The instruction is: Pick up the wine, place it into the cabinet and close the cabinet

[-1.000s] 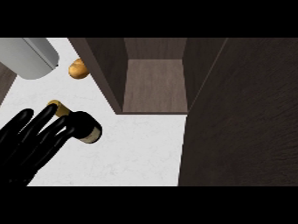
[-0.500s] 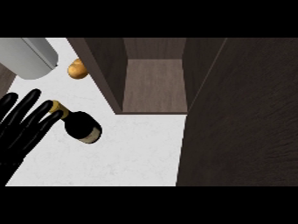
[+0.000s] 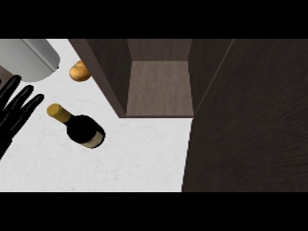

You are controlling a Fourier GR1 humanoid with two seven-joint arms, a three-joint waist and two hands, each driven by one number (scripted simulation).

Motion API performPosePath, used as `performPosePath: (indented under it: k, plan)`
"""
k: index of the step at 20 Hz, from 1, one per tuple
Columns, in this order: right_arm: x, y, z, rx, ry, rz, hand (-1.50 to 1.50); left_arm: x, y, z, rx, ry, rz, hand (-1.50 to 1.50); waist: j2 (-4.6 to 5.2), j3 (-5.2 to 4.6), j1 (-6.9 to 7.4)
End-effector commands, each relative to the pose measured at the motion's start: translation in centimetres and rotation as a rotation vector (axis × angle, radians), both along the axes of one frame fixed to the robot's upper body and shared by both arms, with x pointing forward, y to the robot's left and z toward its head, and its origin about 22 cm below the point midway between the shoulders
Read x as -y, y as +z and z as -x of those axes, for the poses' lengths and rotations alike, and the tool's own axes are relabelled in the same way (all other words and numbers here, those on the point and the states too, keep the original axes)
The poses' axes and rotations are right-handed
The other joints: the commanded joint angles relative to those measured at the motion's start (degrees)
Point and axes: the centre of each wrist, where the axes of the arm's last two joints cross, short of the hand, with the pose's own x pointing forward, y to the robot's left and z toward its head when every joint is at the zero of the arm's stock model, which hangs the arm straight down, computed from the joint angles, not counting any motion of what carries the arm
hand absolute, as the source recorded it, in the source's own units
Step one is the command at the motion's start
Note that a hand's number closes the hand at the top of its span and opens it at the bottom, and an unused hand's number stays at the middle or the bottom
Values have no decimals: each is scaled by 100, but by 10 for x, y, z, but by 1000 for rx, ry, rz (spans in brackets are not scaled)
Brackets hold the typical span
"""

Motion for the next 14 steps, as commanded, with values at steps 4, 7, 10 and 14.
performPosePath:
  k: [4,7,10,14]
  plan:
    - [-4,11,12,21,45,-17,-150,-15,-18,-46,-25,65,-33,-150,6,0,-28]
    - [-15,10,9,16,25,-34,-150,-43,-31,-57,-41,89,-41,-150,7,-3,-18]
    - [0,11,19,35,43,-18,-150,-30,-70,-43,-85,66,-78,-150,2,0,-13]
    - [5,5,12,31,28,-33,-150,-34,-74,-71,-92,83,-127,-150,7,2,-27]
